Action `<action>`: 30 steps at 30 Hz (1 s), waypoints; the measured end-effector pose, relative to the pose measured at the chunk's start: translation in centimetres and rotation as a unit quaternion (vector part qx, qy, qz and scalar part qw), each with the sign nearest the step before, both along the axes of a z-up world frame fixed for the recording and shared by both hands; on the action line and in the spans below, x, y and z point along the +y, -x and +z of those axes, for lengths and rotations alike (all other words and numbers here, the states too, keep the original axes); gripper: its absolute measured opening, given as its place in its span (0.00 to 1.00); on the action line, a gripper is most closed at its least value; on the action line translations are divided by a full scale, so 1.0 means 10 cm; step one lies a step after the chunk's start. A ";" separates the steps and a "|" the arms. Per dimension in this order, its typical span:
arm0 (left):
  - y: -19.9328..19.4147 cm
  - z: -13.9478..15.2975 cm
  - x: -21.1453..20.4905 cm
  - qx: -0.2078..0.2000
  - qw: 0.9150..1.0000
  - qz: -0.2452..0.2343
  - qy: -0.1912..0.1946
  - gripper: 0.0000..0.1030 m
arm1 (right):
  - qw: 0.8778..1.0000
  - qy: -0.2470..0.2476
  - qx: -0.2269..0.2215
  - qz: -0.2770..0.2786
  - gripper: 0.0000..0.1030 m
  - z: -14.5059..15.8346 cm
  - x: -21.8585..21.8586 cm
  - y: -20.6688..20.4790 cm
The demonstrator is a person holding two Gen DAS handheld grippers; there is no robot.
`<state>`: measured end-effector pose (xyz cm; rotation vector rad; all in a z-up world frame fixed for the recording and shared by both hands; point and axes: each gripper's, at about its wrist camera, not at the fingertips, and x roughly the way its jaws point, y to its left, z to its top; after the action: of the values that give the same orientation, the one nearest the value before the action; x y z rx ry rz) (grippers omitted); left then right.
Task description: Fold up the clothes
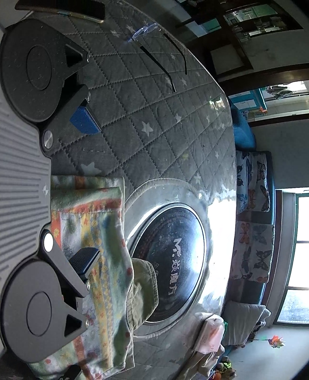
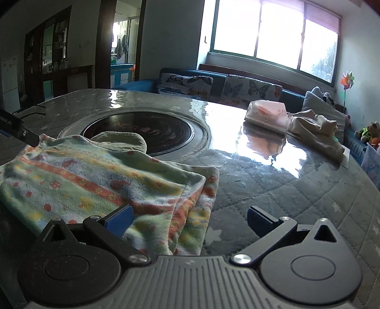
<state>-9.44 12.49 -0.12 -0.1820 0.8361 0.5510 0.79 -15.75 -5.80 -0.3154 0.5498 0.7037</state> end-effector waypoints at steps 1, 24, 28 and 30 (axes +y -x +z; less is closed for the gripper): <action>0.00 -0.01 0.00 0.001 1.000 0.000 0.000 1.00 | 1.000 -0.001 0.002 0.000 1.00 0.00 0.00 0.00; 0.02 0.03 -0.10 -0.004 1.000 -0.008 -0.014 1.00 | 0.999 -0.025 0.025 -0.013 1.00 0.03 -0.04 -0.02; 0.04 0.04 -0.14 -0.006 1.000 -0.017 -0.012 1.00 | 0.999 -0.035 0.020 -0.011 1.00 0.14 -0.06 0.06; 0.05 0.05 -0.17 -0.007 1.000 -0.021 -0.011 1.00 | 0.999 -0.040 0.019 -0.004 1.00 0.20 -0.05 0.11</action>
<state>-9.95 10.81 0.35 -0.1480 0.8178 0.5187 -0.33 -16.23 -3.79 -0.2265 0.5568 0.7233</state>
